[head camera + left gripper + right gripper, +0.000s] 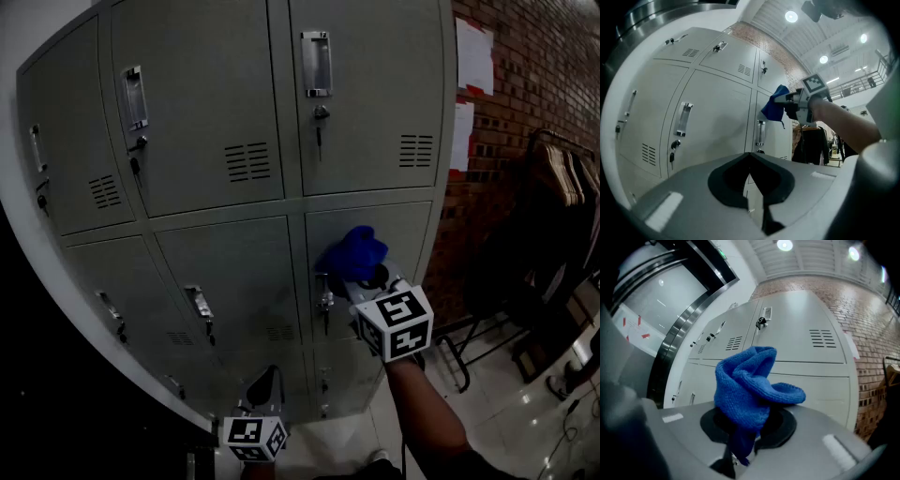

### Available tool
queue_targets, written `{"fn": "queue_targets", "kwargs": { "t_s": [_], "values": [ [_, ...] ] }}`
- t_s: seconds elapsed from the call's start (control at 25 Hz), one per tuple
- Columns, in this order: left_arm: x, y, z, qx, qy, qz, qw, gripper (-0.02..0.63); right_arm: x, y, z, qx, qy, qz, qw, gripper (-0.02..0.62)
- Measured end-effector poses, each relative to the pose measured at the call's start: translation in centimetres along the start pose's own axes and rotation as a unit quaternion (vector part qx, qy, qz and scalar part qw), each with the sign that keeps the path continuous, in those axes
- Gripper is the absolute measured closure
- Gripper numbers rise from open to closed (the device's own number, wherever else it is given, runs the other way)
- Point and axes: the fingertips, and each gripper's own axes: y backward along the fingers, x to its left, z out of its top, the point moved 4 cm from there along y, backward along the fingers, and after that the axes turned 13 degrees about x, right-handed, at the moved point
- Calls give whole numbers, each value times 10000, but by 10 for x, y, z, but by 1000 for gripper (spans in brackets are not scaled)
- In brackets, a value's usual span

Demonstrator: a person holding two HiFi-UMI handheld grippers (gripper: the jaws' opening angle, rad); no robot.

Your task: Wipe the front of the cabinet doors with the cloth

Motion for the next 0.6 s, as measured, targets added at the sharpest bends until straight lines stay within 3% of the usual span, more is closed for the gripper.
{"fn": "queue_targets", "kwargs": {
  "t_s": [0.28, 0.44, 0.6],
  "values": [
    [4, 3, 30, -235, -353, 206, 9989, 595, 24, -40, 30, 91, 186, 246, 9995, 522],
    [14, -4, 65, -58, -549, 217, 9982, 595, 25, -54, 33, 315, 231, 224, 9990, 522],
    [20, -7, 105, -266, -417, 291, 9984, 595, 25, -57, 36, 317, 144, 217, 9992, 523]
  ]
}}
